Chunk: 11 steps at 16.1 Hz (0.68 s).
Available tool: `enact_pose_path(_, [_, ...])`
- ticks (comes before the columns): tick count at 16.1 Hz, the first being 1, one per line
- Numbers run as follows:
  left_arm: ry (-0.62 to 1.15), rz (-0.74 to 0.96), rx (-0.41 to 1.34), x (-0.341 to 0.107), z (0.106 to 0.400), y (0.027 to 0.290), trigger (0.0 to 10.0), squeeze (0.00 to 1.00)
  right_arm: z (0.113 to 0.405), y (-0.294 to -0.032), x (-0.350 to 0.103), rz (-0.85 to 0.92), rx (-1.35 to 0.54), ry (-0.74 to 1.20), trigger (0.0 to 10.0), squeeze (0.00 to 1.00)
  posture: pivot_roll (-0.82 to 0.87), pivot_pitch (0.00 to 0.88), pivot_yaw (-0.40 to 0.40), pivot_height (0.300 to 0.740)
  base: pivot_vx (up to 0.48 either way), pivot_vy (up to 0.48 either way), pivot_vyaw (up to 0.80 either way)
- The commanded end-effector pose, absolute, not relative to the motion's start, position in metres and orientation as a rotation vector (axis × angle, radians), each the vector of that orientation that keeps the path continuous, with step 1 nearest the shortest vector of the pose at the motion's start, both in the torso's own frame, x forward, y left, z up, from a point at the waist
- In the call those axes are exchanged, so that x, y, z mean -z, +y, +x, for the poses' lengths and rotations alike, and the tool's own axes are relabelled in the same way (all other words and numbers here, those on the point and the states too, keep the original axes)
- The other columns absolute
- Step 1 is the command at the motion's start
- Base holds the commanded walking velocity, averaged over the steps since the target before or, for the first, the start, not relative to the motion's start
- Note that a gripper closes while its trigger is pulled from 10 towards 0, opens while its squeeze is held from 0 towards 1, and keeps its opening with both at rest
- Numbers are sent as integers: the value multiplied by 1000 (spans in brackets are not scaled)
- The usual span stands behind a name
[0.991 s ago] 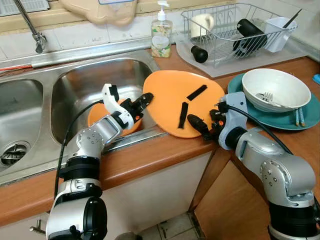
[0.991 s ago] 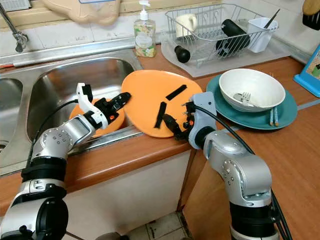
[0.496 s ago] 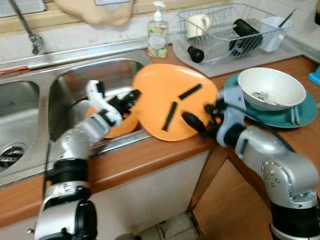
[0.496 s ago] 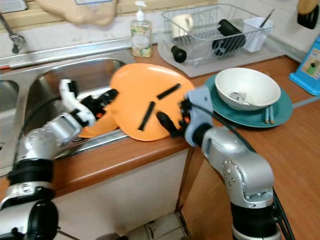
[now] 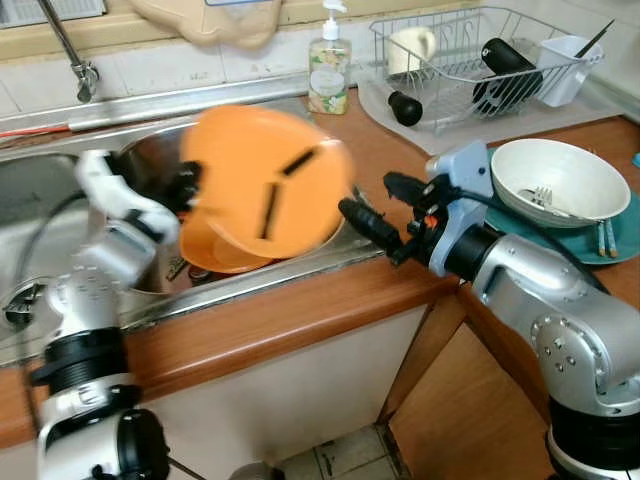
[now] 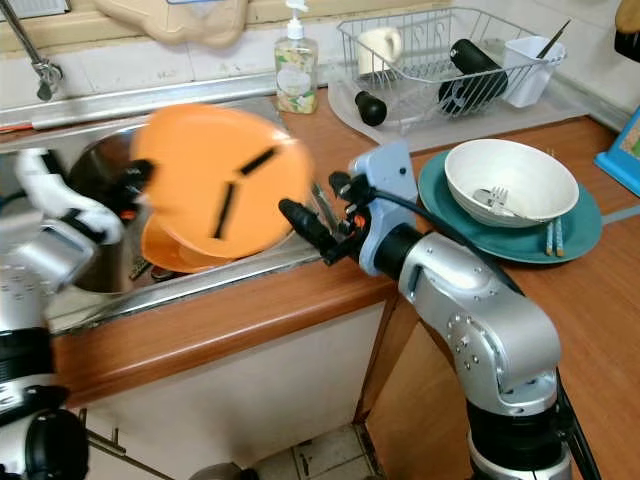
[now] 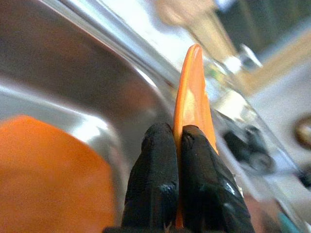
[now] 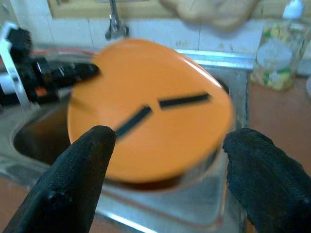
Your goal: Kitchen organization
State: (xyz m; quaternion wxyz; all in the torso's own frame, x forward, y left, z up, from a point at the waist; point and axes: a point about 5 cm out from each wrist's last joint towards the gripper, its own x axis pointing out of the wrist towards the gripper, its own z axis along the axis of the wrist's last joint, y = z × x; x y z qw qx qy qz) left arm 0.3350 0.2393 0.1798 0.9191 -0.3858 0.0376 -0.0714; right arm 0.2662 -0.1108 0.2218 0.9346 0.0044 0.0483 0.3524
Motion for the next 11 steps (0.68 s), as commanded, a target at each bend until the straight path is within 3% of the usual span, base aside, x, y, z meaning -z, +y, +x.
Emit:
enact_pose_path(1, [17, -760, 89, -190, 331, 252, 0, 0, 265, -110, -221, -5, -727, 101, 10000, 0, -71, 0, 44, 740, 0, 0, 0])
enact_pose_path(4, [42, -741, 16, -182, 331, 258, 0, 0, 265, -108, -215, -45, -738, 137, 10000, 0, -69, 0, 40, 740, 0, 0, 0])
enact_pose_path(11, [174, -659, -14, -146, 349, 239, 0, 0, 262, -107, -202, -119, -754, 195, 10000, 0, -90, 0, 49, 740, 0, 0, 0])
